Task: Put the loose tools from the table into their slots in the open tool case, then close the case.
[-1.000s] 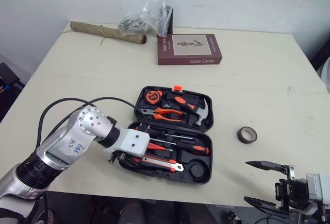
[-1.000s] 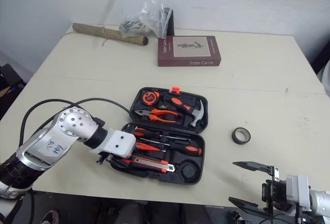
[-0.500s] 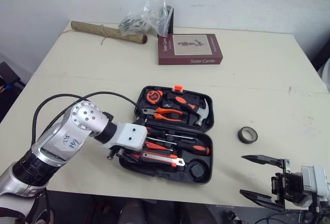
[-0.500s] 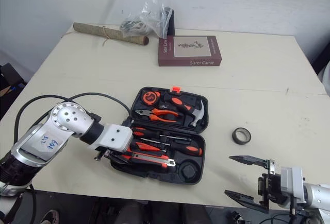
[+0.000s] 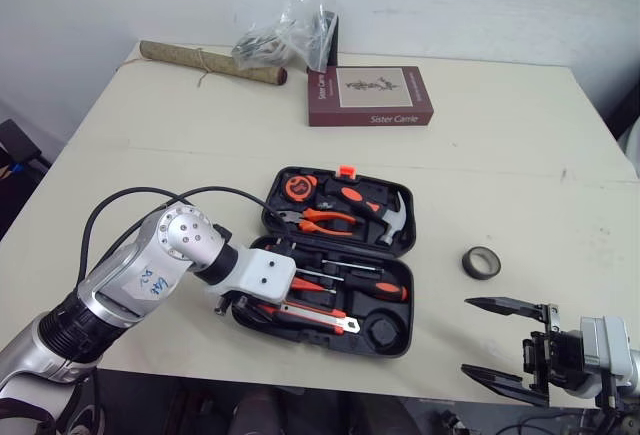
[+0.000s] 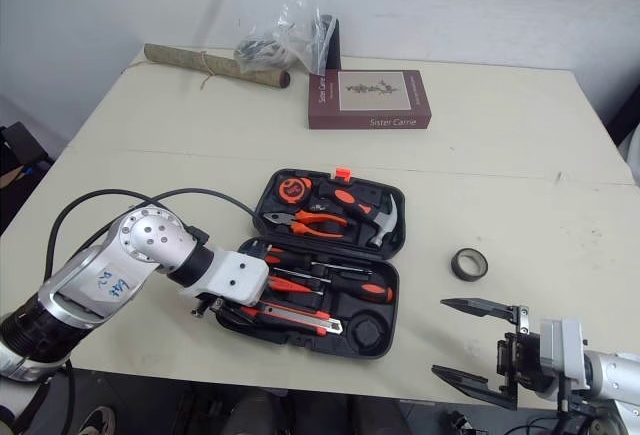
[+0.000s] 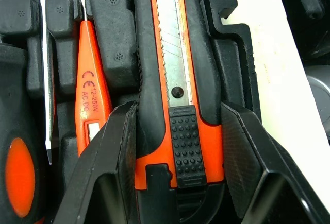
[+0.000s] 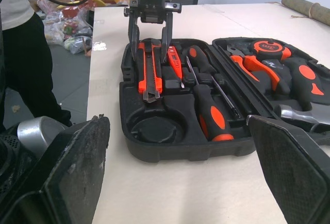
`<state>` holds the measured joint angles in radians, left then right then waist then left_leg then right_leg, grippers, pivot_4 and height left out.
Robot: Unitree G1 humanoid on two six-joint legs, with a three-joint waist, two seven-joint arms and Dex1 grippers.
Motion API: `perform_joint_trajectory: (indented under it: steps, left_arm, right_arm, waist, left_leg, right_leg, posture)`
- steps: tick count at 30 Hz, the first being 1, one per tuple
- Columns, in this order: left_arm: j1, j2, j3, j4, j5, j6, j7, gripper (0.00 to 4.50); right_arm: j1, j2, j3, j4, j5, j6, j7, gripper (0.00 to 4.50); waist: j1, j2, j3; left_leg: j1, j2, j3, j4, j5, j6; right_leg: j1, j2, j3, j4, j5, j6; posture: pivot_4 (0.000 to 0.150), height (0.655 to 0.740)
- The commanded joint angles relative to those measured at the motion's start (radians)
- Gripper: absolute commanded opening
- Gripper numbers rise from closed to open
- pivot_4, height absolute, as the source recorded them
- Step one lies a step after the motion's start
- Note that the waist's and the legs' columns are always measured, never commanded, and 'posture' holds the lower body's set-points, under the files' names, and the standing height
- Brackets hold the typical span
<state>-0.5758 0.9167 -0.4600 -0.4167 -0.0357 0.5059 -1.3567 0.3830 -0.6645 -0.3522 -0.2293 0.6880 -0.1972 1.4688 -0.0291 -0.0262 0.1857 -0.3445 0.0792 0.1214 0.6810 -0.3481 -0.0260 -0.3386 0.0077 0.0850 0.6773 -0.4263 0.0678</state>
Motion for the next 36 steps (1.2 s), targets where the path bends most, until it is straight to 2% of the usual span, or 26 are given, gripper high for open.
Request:
perform_joint_trajectory:
  steps: [1, 2, 4, 10, 13, 16, 21, 22, 28, 36]
  left_arm:
    - [-0.006, -0.011, 0.003, -0.015, 0.004, 0.040, 0.013, 2.09]
    - [-0.009, -0.027, 0.018, -0.017, -0.013, 0.038, 0.021, 2.61]
    - [-0.017, -0.050, 0.049, -0.026, -0.054, 0.037, 0.019, 3.34]
    - [-0.016, -0.021, 0.157, -0.075, -0.240, 0.052, -0.084, 3.34]
    - [0.016, -0.057, 0.262, -0.011, -0.310, -0.055, -0.070, 3.34]
    - [0.084, -0.141, 0.337, 0.065, -0.364, -0.183, -0.049, 2.52]
    - [0.226, -0.223, 0.316, 0.139, -0.321, -0.341, -0.012, 0.24]
    - [0.243, -0.225, 0.303, 0.154, -0.305, -0.362, -0.012, 0.04]
    - [0.290, -0.266, 0.247, 0.261, -0.227, -0.466, 0.028, 0.04]
    - [0.296, -0.244, 0.181, 0.376, -0.114, -0.519, 0.058, 0.04]
  right_arm:
    - [0.012, 0.000, -0.016, -0.018, 0.006, -0.011, 0.001, 4.50]
    - [0.013, 0.001, -0.016, -0.018, 0.006, -0.012, 0.001, 4.50]
    - [0.014, 0.001, -0.016, -0.018, 0.007, -0.013, 0.002, 4.50]
    - [0.016, -0.004, -0.020, -0.022, 0.009, -0.012, 0.004, 4.50]
    - [0.018, -0.008, -0.020, -0.027, 0.012, -0.004, 0.001, 4.50]
    - [0.016, -0.009, -0.016, -0.029, 0.012, 0.004, -0.003, 4.50]
    - [-0.004, -0.008, -0.007, -0.013, 0.004, 0.005, -0.006, 4.50]
    - [-0.009, -0.008, -0.006, -0.009, 0.001, 0.005, -0.005, 4.50]
    - [-0.024, 0.001, -0.004, 0.041, -0.016, -0.015, 0.011, 4.50]
    - [-0.005, 0.020, -0.008, 0.066, -0.026, -0.048, 0.025, 4.50]
  waist:
    - [0.000, 0.000, 0.000]
    - [0.000, 0.000, 0.000]
    - [0.002, 0.000, 0.000]
    - [-0.005, 0.000, 0.000]
    - [-0.004, 0.000, 0.000]
    - [-0.002, 0.000, 0.000]
    - [-0.003, 0.000, 0.000]
    - [-0.004, 0.000, 0.000]
    - [-0.001, 0.000, 0.000]
    - [-0.002, 0.004, -0.002]
  left_leg:
    - [0.000, 0.000, 0.000, 0.000, 0.000, 0.000]
    - [0.000, 0.000, 0.000, 0.000, 0.000, 0.000]
    - [0.000, 0.000, 0.000, 0.000, 0.000, 0.000]
    - [-0.001, 0.000, 0.000, 0.000, 0.000, 0.000]
    - [0.000, 0.000, 0.000, 0.001, 0.000, 0.000]
    - [0.000, 0.000, 0.000, 0.001, 0.000, 0.000]
    - [-0.001, 0.000, -0.001, 0.001, 0.000, 0.000]
    - [-0.001, 0.000, -0.001, 0.001, 0.000, 0.000]
    - [0.000, 0.000, 0.000, 0.002, 0.000, 0.001]
    - [0.004, 0.000, 0.000, 0.001, -0.001, 0.001]
  right_leg:
    - [0.000, 0.000, 0.000, 0.000, 0.000, 0.000]
    - [0.000, 0.000, 0.000, 0.000, 0.000, 0.000]
    - [0.000, 0.000, 0.000, 0.000, 0.000, 0.000]
    - [-0.001, 0.000, 0.000, 0.001, 0.000, 0.000]
    - [-0.001, 0.000, 0.000, 0.001, 0.000, 0.000]
    - [0.000, 0.000, 0.000, 0.001, 0.000, 0.000]
    - [-0.002, 0.000, 0.000, 0.001, 0.000, 0.000]
    - [-0.001, 0.000, 0.000, 0.001, 0.000, 0.000]
    - [-0.001, 0.000, 0.000, 0.001, 0.000, 0.000]
    - [0.003, 0.000, 0.000, 0.001, 0.000, 0.000]
  posture:
    - [0.150, 0.7400]
    - [0.150, 0.7400]
    - [0.150, 0.7400]
    - [0.150, 0.7400]
    - [0.150, 0.7400]
    - [0.150, 0.7400]
    - [0.150, 0.7400]
    - [0.150, 0.7400]
    - [0.150, 0.7400]
    - [0.150, 0.7400]
